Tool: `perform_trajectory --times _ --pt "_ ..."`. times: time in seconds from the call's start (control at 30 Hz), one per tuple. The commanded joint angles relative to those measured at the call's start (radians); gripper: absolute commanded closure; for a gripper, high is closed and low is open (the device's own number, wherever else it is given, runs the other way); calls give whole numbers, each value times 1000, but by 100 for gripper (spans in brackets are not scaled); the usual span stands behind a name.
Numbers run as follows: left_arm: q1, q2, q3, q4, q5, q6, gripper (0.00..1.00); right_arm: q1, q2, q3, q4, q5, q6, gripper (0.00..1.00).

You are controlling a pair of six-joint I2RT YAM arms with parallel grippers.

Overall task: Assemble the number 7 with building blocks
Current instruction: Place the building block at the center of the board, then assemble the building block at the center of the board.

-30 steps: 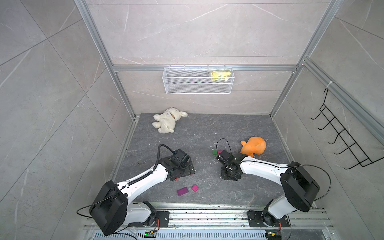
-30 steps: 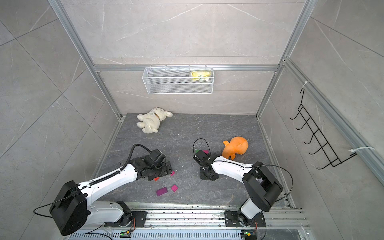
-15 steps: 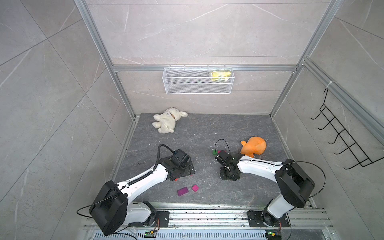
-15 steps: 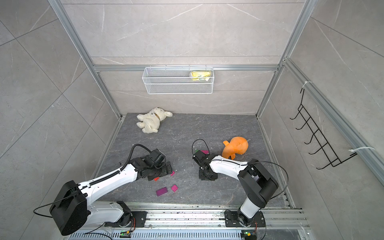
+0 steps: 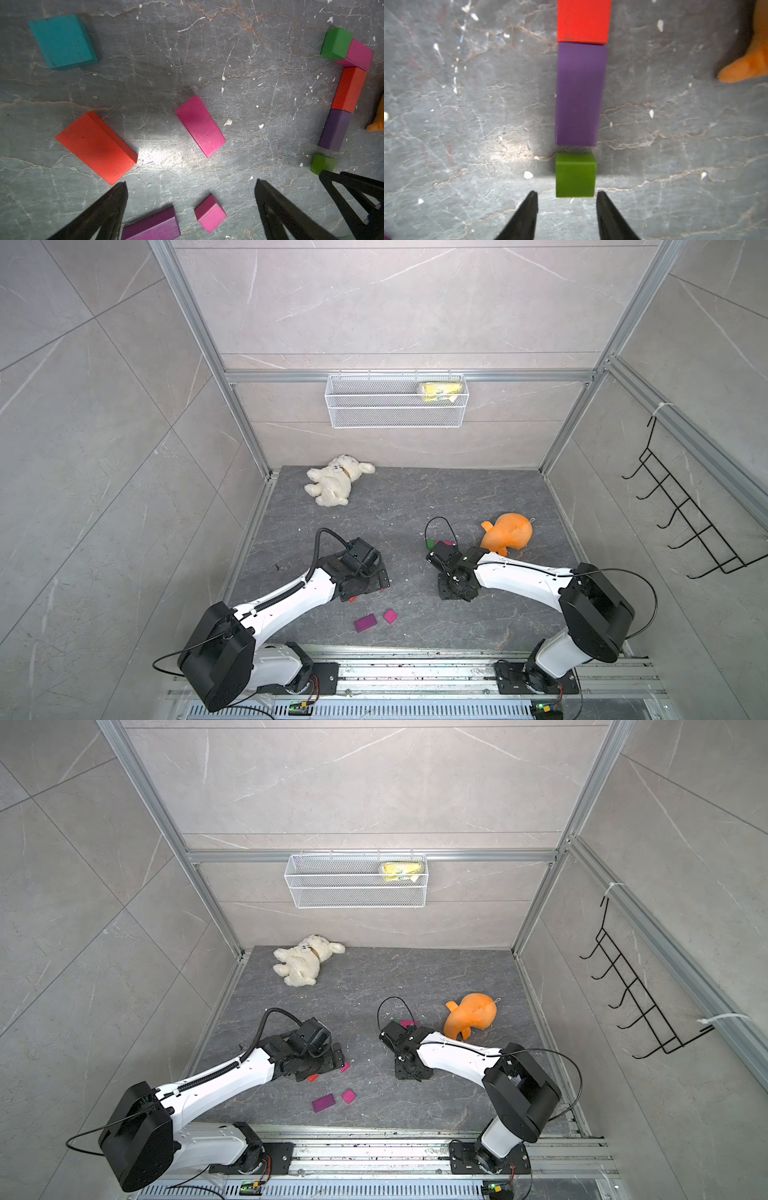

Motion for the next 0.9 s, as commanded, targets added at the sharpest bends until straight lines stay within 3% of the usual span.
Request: perform_trajectory --times 0.0,0.87 --pt "-5 -38 5 -13 -3 -7 0 3 -12 15 -29 41 -17 57" --pt "-40 -61 4 69 39 31 0 -28 32 -18 31 26 -50 59"
